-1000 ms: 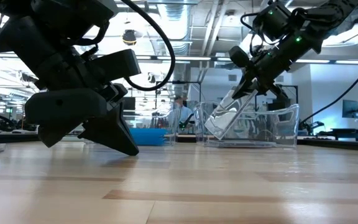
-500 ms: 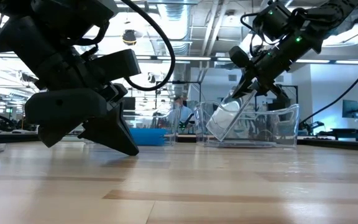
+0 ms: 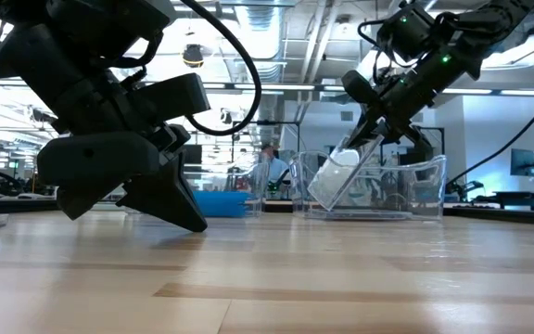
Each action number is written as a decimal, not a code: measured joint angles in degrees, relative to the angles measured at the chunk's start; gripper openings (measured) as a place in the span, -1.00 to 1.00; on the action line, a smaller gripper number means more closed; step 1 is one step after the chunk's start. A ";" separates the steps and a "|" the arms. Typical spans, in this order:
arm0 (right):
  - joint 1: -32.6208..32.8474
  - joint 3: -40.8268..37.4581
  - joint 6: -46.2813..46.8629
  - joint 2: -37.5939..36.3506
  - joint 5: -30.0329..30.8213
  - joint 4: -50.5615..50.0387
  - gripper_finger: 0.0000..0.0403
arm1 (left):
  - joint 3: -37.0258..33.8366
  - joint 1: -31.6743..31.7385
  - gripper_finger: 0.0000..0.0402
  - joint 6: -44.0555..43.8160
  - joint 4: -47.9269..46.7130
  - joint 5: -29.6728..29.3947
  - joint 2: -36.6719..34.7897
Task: Pick & place jewel cases by type
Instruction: Put the right black cd case into the right transparent bin
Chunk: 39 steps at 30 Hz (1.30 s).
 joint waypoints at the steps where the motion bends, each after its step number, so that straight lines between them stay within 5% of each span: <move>1: 0.02 0.00 -0.03 0.00 -0.10 -0.24 -0.72 | 0.00 0.00 -1.00 0.00 0.00 -0.01 0.00; 17: 0.00 0.00 -1.52 0.00 -0.51 -0.90 0.02 | -0.01 0.00 -1.00 0.00 0.00 0.01 0.00; 39: -2.03 4.44 -7.71 -0.04 -1.20 -12.10 -0.10 | 0.00 0.00 -1.00 0.01 0.00 0.00 0.00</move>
